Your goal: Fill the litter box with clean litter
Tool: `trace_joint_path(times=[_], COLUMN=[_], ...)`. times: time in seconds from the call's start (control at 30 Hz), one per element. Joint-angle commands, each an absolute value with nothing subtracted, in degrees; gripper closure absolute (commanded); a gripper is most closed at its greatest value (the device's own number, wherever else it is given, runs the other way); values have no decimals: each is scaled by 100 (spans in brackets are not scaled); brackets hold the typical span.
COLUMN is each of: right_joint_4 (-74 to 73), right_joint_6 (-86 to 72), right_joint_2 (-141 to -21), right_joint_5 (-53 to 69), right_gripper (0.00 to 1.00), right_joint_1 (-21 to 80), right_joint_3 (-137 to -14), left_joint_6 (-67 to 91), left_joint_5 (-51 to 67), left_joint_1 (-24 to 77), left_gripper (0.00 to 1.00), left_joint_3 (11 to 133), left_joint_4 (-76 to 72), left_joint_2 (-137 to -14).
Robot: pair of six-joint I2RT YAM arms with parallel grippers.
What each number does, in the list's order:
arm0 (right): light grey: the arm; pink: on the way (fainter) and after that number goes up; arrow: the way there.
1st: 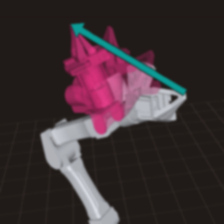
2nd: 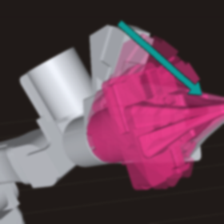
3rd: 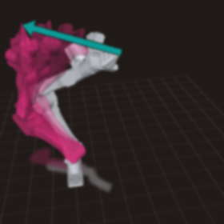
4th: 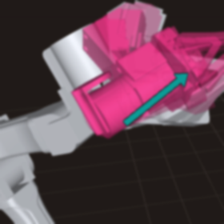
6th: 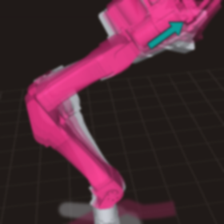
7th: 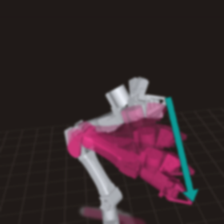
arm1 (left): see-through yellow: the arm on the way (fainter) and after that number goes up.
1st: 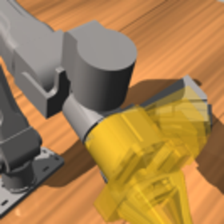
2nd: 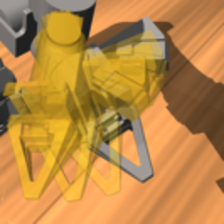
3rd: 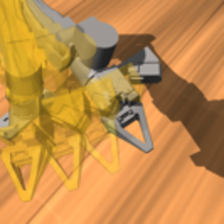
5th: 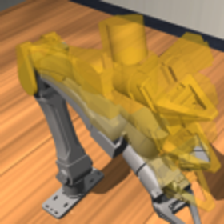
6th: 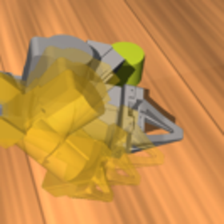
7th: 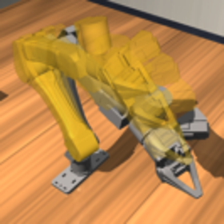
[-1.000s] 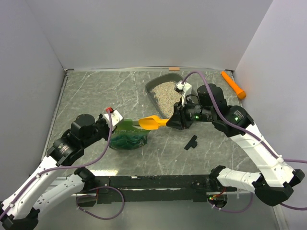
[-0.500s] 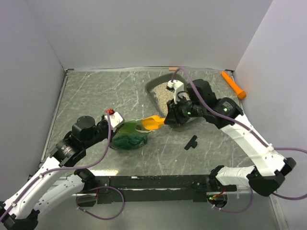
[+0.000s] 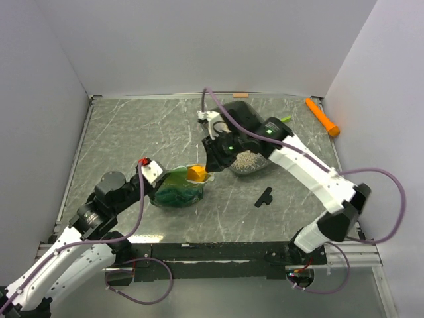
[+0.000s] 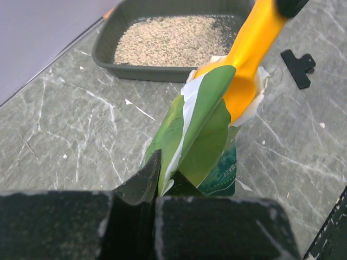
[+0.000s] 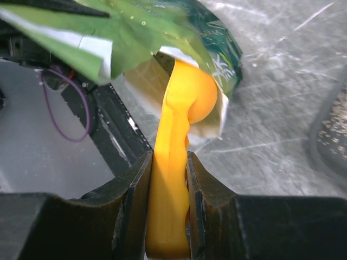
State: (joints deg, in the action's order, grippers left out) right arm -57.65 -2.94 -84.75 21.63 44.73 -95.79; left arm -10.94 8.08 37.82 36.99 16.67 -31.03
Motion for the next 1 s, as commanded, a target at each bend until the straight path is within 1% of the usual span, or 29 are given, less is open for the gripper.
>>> trace_joint_path(times=[0.0, 0.27, 0.37, 0.47, 0.63, 0.97], right_joint_4=[-6029, -6302, -6214, -5847, -5038, -3034], right_joint_6=[-501, -773, -870, -984, -1239, -1722], right_joint_2=[-9165, -10151, -10388, -10503, -10407, -9801], right_joint_5=[2083, 1732, 1609, 1687, 2486, 4226], right_gripper=[100, 100, 100, 100, 100, 100], right_joint_1=[4579, 4597, 4588, 4562, 4386, 4000], right_joint_3=[-10133, -10564, -10468, -10057, -9309, -7481], left_joint_6=[-668, -510, -483, -448, -431, -448], left_joint_5=[853, 422, 378, 413, 387, 308], left_joint_1=[3867, 3867, 3867, 3876, 3955, 4122], left_gripper=[99, 99, 99, 99, 99, 99], left_joint_3=[3560, 3437, 3402, 3375, 3366, 3322], left_joint_4=[730, 518, 475, 431, 413, 413], left_joint_2=[-2752, -2646, -2602, -2584, -2751, -3058])
